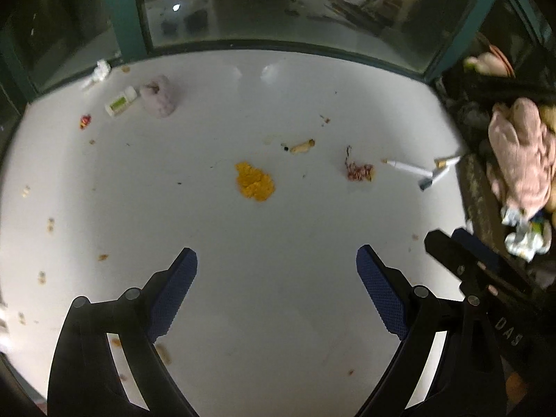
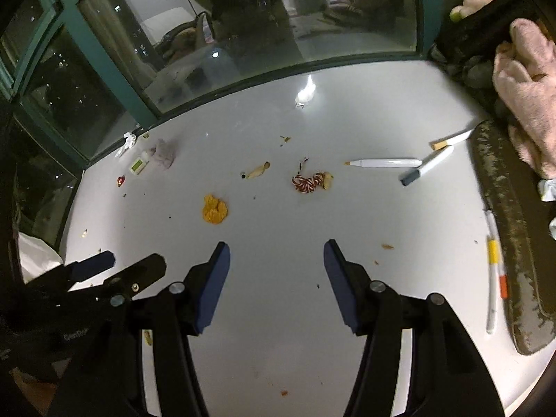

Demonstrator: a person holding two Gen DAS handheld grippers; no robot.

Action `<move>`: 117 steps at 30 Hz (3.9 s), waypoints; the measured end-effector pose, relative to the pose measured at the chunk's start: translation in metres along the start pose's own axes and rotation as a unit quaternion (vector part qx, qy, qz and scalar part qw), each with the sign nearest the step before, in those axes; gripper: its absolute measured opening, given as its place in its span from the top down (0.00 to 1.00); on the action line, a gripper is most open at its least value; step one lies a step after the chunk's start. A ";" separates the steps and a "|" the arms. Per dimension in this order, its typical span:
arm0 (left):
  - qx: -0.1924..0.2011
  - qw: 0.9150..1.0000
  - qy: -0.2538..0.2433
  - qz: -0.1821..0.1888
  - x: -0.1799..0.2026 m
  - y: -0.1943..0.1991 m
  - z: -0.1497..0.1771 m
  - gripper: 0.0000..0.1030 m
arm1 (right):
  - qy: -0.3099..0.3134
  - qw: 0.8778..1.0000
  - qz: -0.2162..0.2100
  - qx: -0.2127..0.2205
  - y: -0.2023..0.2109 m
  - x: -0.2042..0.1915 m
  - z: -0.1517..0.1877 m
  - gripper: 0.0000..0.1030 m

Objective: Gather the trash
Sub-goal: 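Lower the right gripper onto the red-and-white string and close it, then carry the string in the right gripper over to the bin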

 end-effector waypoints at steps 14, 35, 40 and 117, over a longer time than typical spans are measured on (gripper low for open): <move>-0.014 0.999 0.038 0.002 -0.016 -0.093 -0.033 0.13 | 0.010 0.998 0.030 -0.046 -0.089 0.019 -0.023 0.47; 0.047 0.999 0.003 -0.017 -0.020 -0.147 -0.053 0.14 | 0.043 0.997 0.068 -0.010 -0.146 0.041 -0.057 0.48; 0.059 0.998 -0.011 -0.021 -0.016 -0.150 -0.059 0.14 | 0.039 0.997 0.070 -0.018 -0.157 0.046 -0.058 0.48; 0.103 0.968 -0.189 0.126 0.112 0.061 0.034 0.99 | -0.023 0.995 0.018 0.093 0.070 0.000 0.039 0.87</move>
Point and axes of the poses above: each gripper's, at about its wrist camera, not at the fingertips, and y roughly against the way its jaws point, x to its right, z to its underside, the point moved 10 cm from there along -y, roughly the way its jaws point, and after that the axes turned 3 degrees about -x, right-handed, at the moved point
